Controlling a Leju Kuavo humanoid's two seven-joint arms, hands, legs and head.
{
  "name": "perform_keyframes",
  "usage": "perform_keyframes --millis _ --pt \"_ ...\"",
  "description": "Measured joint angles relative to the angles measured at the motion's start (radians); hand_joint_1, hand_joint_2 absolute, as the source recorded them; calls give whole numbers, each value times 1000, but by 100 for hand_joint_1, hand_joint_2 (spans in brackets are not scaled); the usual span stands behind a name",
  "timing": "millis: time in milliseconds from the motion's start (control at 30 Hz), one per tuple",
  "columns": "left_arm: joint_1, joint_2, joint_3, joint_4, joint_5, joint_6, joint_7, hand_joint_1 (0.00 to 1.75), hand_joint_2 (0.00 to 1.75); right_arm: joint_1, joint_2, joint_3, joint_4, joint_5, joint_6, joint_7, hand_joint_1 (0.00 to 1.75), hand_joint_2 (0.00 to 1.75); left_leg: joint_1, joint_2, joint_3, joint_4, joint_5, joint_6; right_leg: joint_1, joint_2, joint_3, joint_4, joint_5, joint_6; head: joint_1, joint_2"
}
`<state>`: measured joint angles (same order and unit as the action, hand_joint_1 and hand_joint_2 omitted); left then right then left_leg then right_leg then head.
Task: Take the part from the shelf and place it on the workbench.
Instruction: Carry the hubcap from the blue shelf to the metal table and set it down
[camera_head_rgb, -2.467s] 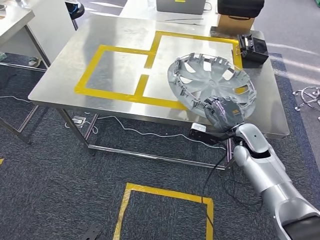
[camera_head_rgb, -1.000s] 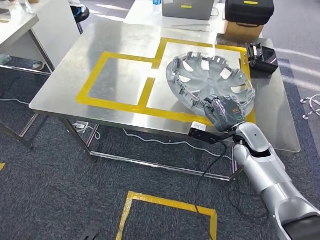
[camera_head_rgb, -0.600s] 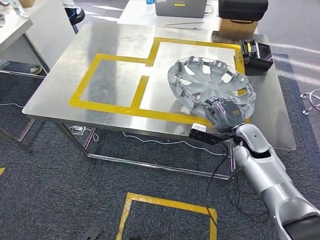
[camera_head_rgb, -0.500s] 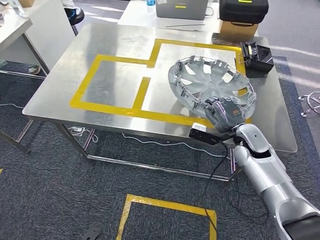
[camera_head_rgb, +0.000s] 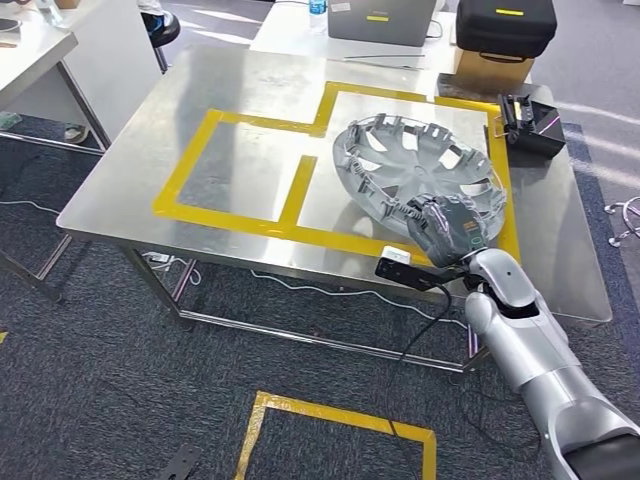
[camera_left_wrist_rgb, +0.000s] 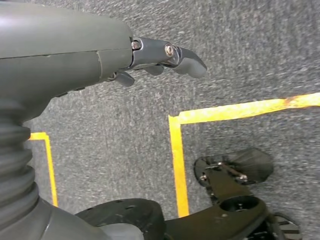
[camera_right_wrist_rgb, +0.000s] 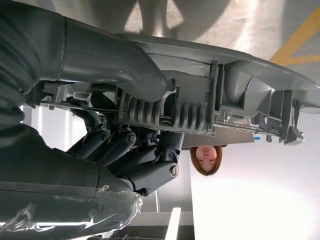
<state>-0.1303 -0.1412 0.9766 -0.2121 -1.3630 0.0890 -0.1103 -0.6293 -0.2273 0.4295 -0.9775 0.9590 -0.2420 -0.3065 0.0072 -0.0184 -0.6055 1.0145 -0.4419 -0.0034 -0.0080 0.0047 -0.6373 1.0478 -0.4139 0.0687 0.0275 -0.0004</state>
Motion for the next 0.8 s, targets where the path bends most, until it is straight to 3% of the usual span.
perform_keyframes --millis 167,233,300,333,367,400,467,533,633,700,800 --pt "-2 1 0 0 0 0 -1 0 175 -4 0 0 -2 0 0 0 175 175 0 3 -7 5 -7 -22 2 1 8 -18 -10 -30 -6 0" --pt "-2 1 0 0 0 0 -1 0 175 -4 0 -1 -3 0 0 2 175 175 1 6 -42 75 -47 -32 -1 0 12 -23 -10 -41 -7 0" --pt "-2 0 0 0 0 0 -1 0 175 -3 1 -1 -4 0 0 2 175 175 2 7 -111 204 -101 -38 -1 0 13 -23 -13 -47 -8 0" --pt "-1 0 0 0 0 0 -1 0 175 -2 2 -1 -4 0 0 2 175 175 2 7 -141 254 -112 -39 -1 1 15 -23 -14 -48 -9 0" --pt "-1 0 0 0 0 0 -1 0 175 -1 2 0 -4 0 0 1 175 175 2 7 -157 274 -104 -39 -1 1 17 -23 -16 -49 -9 0" --pt "-1 0 0 0 1 0 -1 0 175 -1 3 0 -4 0 0 1 175 175 2 7 -154 256 -76 -37 -1 2 21 -23 -19 -48 -9 0" --pt "-2 1 0 0 1 0 -1 0 175 0 3 0 -4 0 1 0 175 175 2 8 -104 134 5 -32 -1 3 31 -23 -26 -42 -10 0" --pt "-2 1 0 0 1 0 -1 0 175 -4 3 0 -4 0 1 1 175 175 2 8 -56 27 42 -24 3 5 33 -20 -33 -33 -10 0" --pt "-2 1 0 0 1 -1 -1 0 175 -9 3 0 -4 0 1 1 175 175 1 7 -45 1 35 -8 5 6 32 -24 -36 -18 -10 0" --pt "-3 2 0 0 1 -1 -1 0 175 -10 4 0 -4 0 1 0 175 175 4 6 -40 -3 34 4 3 5 22 2 -57 -9 -7 0" --pt "-3 2 0 0 1 -1 -1 0 175 -9 5 0 -4 0 1 0 175 175 4 4 -32 -5 30 16 3 4 -62 181 -141 -1 0 0"
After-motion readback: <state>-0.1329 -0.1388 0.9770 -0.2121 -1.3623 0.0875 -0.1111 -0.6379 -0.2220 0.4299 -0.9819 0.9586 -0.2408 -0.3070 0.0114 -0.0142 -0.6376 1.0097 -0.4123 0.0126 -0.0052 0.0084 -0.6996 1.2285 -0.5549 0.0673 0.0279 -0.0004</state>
